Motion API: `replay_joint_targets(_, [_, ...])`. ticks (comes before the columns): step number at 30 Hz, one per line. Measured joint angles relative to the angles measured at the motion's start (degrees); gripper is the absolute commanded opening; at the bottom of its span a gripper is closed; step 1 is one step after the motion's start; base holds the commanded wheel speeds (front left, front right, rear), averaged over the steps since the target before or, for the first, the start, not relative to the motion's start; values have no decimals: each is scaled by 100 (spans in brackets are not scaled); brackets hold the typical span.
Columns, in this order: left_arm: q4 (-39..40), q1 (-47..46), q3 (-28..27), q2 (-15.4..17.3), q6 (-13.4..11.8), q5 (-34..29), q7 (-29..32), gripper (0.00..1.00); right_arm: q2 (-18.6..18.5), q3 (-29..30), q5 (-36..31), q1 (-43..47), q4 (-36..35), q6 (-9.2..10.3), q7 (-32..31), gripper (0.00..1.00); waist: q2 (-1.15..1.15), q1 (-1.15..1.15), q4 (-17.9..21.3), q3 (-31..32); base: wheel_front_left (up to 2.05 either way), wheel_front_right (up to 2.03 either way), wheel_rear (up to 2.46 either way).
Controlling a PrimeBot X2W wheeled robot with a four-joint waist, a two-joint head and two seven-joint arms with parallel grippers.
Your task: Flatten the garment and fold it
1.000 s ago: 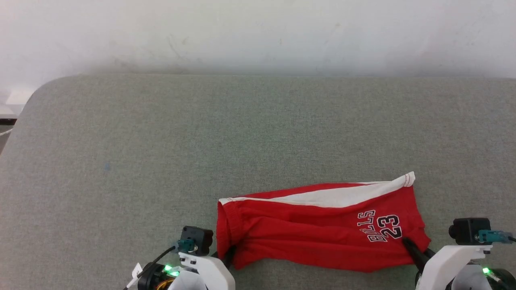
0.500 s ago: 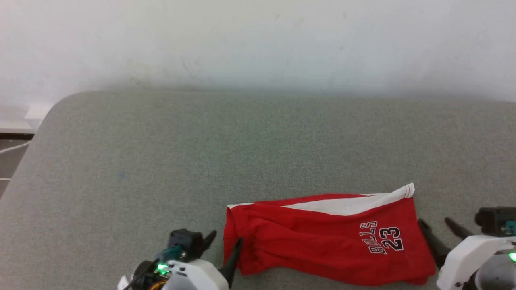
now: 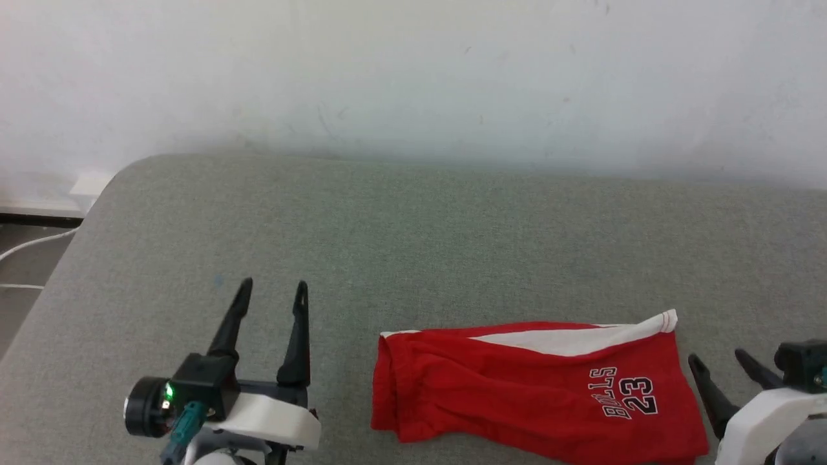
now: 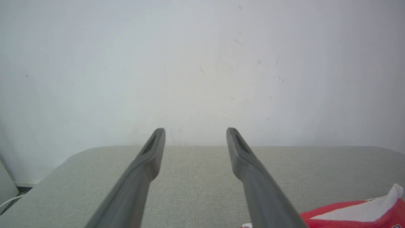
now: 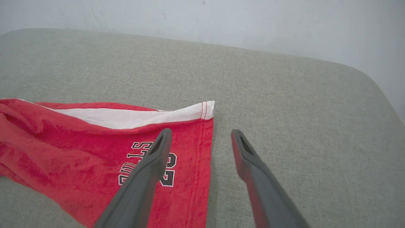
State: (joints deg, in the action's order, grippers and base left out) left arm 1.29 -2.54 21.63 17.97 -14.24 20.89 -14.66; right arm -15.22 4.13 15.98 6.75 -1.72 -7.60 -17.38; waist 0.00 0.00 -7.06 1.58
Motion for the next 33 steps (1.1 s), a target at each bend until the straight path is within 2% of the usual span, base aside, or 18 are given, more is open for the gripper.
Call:
replay_joint_targets(5, [366,272,-287,-78,-19,-906,-5,100,258,233,-33,32,383,0,-280,100,0,0,-81,-60,0,0,0])
replay_joint_targets(10, [291,477,-304,-113,-18,-1404,-7,100,512,437,73,-85,884,0,-582,100,0,0,-180,-154,0,0,0])
replay_joint_targets(20, [237,485,-427,-357,113,-1514,-7,100,673,577,243,-573,1726,0,-987,100,0,0,-400,-416,0,0,0])
replay_joint_targets(26, [212,470,-492,-517,210,-1559,-7,100,454,215,485,-680,1839,29,-1135,100,0,0,-525,-594,0,0,0])
replay_joint_targets(27, [210,469,-503,-535,216,-1564,-7,100,413,164,519,-683,1842,51,-1132,68,0,0,-542,-620,0,0,0])
replay_joint_targets(28, [198,464,-526,-543,243,-1564,-7,100,379,124,534,-695,1842,51,-1120,0,0,0,-557,-643,0,0,0])
replay_joint_targets(33, [94,435,-642,-597,349,-1564,-7,100,378,35,534,-792,1947,45,-770,0,0,0,-583,-663,0,0,0])
